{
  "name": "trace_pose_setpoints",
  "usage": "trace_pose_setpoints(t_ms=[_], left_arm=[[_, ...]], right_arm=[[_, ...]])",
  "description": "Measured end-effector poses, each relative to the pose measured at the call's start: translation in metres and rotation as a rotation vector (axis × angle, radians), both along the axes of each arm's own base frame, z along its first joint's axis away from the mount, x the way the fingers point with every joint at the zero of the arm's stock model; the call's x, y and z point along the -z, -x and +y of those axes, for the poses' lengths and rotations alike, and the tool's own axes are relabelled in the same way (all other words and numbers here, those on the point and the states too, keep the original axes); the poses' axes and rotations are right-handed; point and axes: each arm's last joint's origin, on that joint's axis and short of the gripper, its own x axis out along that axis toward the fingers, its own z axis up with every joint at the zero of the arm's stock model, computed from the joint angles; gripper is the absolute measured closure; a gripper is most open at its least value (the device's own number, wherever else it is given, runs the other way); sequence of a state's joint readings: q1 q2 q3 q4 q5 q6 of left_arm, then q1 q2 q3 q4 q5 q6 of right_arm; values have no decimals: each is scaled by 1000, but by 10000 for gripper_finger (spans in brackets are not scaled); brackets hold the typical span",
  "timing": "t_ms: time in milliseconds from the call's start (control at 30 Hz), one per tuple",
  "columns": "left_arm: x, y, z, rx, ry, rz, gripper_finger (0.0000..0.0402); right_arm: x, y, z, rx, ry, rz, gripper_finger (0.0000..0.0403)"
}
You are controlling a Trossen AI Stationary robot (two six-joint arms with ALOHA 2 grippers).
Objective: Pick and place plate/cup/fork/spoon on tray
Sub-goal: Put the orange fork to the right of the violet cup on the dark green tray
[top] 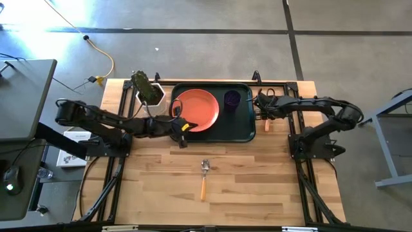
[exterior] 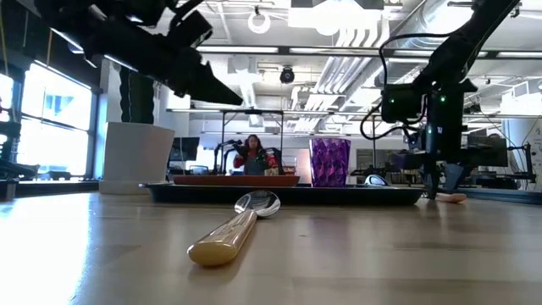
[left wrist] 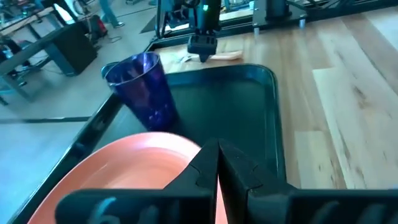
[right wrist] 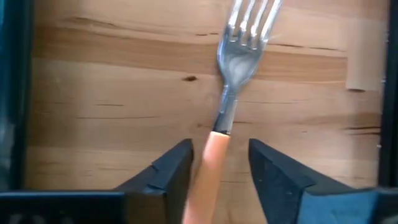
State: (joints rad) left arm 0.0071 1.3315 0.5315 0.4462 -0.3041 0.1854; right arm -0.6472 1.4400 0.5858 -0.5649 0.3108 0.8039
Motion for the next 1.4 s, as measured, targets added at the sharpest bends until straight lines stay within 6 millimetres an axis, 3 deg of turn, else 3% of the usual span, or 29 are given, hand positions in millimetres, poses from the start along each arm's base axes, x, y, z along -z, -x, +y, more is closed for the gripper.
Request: trace_pose_setpoints(t_ms=[167, 333, 633, 767, 1033, 1400], left_arm=[[5, 12, 1, -43, -2, 5, 401], [10, 15, 1, -60, 4, 23, 401], [10, 15, 2, -65, 3, 25, 401], [10, 15, 1, -70, 20, 19, 401], [11, 16, 1, -73, 26, 37, 401], [12, 16, 1, -72, 24, 40, 401]], right_arm=[[2, -2, 1, -25, -37, -19, 328], [-8, -2, 8, -42, -38, -83, 388], [-54, -16, 37, 17, 159, -424, 359], [-61, -29, 52, 38, 251, -521, 367], [-46, -50, 61, 42, 264, -545, 368], [-14, -68, 55, -47, 196, -463, 367]])
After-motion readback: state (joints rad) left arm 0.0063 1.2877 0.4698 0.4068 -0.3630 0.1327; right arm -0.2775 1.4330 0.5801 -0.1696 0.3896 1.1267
